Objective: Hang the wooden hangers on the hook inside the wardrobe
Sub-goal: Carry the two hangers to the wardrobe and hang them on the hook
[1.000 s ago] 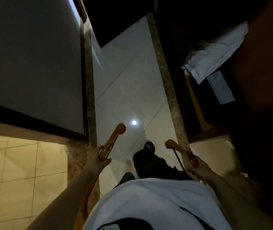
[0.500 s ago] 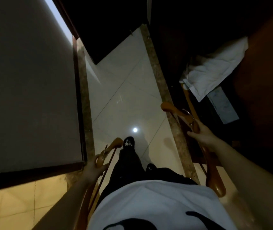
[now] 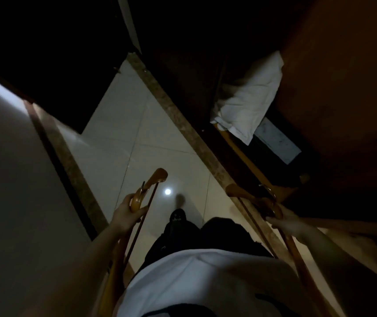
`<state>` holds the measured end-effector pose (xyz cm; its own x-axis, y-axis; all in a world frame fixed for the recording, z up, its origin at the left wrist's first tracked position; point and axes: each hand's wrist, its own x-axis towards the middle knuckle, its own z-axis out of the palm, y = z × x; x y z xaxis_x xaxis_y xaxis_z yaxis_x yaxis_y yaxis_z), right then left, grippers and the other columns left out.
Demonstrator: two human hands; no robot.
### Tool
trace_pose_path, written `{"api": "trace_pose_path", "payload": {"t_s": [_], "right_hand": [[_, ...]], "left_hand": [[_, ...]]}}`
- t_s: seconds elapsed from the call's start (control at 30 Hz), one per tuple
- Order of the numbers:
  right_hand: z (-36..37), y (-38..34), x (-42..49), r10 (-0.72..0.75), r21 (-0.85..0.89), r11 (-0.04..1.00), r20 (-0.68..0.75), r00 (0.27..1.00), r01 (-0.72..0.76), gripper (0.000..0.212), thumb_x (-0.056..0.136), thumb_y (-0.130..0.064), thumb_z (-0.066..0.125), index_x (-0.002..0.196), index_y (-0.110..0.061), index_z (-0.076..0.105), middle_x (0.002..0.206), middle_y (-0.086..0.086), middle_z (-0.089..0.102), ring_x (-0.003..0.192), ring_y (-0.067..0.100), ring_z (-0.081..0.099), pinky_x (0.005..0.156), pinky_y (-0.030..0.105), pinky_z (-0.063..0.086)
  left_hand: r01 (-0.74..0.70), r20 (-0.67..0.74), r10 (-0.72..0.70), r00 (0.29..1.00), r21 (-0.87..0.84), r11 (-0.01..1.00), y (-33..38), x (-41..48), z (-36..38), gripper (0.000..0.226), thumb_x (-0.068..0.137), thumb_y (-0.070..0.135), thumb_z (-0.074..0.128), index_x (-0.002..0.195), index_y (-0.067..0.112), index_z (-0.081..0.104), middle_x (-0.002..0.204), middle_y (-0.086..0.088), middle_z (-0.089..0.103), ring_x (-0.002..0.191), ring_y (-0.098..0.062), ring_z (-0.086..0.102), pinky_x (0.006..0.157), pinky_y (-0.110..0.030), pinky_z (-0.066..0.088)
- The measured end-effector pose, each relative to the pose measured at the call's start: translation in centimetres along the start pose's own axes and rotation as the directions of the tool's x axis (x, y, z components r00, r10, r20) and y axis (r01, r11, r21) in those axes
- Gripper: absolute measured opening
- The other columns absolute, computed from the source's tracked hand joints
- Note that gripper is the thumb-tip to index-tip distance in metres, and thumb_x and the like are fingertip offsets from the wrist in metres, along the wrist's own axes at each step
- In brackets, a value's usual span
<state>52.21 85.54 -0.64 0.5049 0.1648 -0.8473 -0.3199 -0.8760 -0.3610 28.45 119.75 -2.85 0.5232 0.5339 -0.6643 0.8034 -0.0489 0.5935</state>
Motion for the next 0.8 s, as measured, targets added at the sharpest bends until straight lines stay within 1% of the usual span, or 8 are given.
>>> {"api": "trace_pose_path", "payload": {"t_s": [0.13,0.23,0.33,0.47,0.57,0.63,0.73,0.8], "right_hand": [[0.6,-1.3,0.1,0.052,0.111,0.993,-0.046,0.998,-0.046,0.063,0.089,-0.012,0.056,0.144,-0.014,0.026,0.143,0.017,0.04,0.126,0.036,0.044,0.101,0.048,0.04],[0.5,-2.7,1.0,0.075,0.172,0.983,-0.056,0.996,-0.064,0.064,0.089,-0.011,0.057,0.144,-0.012,0.026,0.142,0.017,0.039,0.126,0.036,0.043,0.1,0.047,0.041],[-0.5,-4.8,2.6,0.059,0.196,0.98,-0.075,0.995,-0.044,0.066,0.086,-0.013,0.061,0.144,-0.012,0.028,0.14,0.016,0.042,0.125,0.036,0.045,0.101,0.05,0.042],[-2.9,-7.7,5.4,0.017,0.238,0.971,-0.108,0.994,0.009,0.061,0.088,-0.013,0.06,0.142,-0.008,0.032,0.136,0.02,0.046,0.126,0.038,0.044,0.105,0.054,0.037],[-5.1,-10.1,6.4,0.006,0.241,0.969,-0.223,0.975,0.049,0.06,0.089,-0.01,0.057,0.142,-0.007,0.029,0.136,0.019,0.043,0.127,0.038,0.042,0.106,0.049,0.035],[-6.9,-11.1,7.2,-0.049,0.2,0.973,-0.321,0.946,0.118,0.058,0.086,-0.005,0.059,0.138,-0.005,0.032,0.13,0.021,0.048,0.12,0.038,0.047,0.099,0.046,0.039],[-10.3,-12.6,8.0,-0.091,0.215,0.955,-0.446,0.891,0.205,0.048,0.086,-0.002,0.059,0.129,-0.001,0.037,0.119,0.021,0.053,0.111,0.037,0.053,0.09,0.042,0.041],[-12.7,-13.8,8.0,-0.098,0.233,0.942,-0.495,0.863,0.24,0.044,0.088,-0.003,0.056,0.128,-0.001,0.039,0.114,0.018,0.053,0.107,0.034,0.052,0.086,0.036,0.038]], "left_hand": [[-0.038,0.053,0.032,0.998,0.111,0.993,2.1,3.5,-2.1,0.051,0.084,0.02,0.066,0.128,0.01,0.042,0.091,-0.004,0.055,0.088,-0.031,0.06,0.083,-0.049,0.054],[-0.053,0.101,0.037,0.994,0.158,0.986,3.8,6.1,-2.6,0.05,0.085,0.021,0.066,0.128,0.009,0.043,0.086,-0.005,0.056,0.084,-0.029,0.06,0.083,-0.05,0.054],[-0.094,0.141,0.07,0.988,0.175,0.98,6.6,8.6,-2.6,0.047,0.087,0.019,0.063,0.128,0.008,0.043,0.084,-0.004,0.056,0.078,-0.025,0.059,0.076,-0.043,0.054],[-0.157,0.197,0.119,0.973,0.187,0.97,12.0,11.9,-2.1,0.044,0.089,0.02,0.06,0.129,0.009,0.044,0.085,-0.001,0.054,0.077,-0.02,0.057,0.06,-0.023,0.046],[-0.21,0.231,0.166,0.959,0.182,0.961,16.8,14.0,-1.8,0.039,0.091,0.021,0.057,0.127,0.009,0.048,0.084,-0.002,0.053,0.077,-0.019,0.058,0.053,-0.016,0.041],[-0.246,0.252,0.197,0.947,0.183,0.952,20.6,15.3,-1.7,0.035,0.092,0.023,0.055,0.124,0.01,0.05,0.083,-0.002,0.056,0.077,-0.017,0.06,0.052,-0.015,0.042],[-0.333,0.305,0.259,0.916,0.223,0.916,26.0,17.0,-1.2,0.031,0.093,0.032,0.052,0.118,0.014,0.053,0.088,-0.003,0.06,0.076,-0.014,0.066,0.054,-0.02,0.046],[-0.396,0.347,0.31,0.885,0.213,0.893,29.0,17.7,-0.8,0.025,0.093,0.035,0.051,0.111,0.019,0.056,0.09,-0.003,0.061,0.078,-0.015,0.066,0.056,-0.023,0.049]]}}
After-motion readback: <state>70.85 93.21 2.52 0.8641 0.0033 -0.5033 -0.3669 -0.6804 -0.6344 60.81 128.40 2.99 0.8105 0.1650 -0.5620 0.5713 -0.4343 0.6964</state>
